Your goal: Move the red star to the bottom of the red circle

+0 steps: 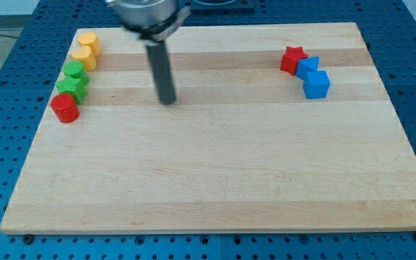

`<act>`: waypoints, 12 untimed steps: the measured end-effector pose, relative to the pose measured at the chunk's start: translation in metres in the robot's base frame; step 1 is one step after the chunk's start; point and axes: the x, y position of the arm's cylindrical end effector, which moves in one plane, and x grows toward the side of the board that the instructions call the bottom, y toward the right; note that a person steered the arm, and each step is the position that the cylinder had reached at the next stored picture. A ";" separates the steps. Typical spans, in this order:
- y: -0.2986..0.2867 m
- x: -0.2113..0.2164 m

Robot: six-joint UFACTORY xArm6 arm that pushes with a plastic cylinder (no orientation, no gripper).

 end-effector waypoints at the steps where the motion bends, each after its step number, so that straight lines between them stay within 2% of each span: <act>1: 0.058 -0.066; 2: 0.148 -0.127; 3: 0.244 -0.144; 4: 0.250 -0.106; 7: 0.140 0.002; 8: 0.093 0.020; 10: 0.036 0.011; 12: -0.015 0.069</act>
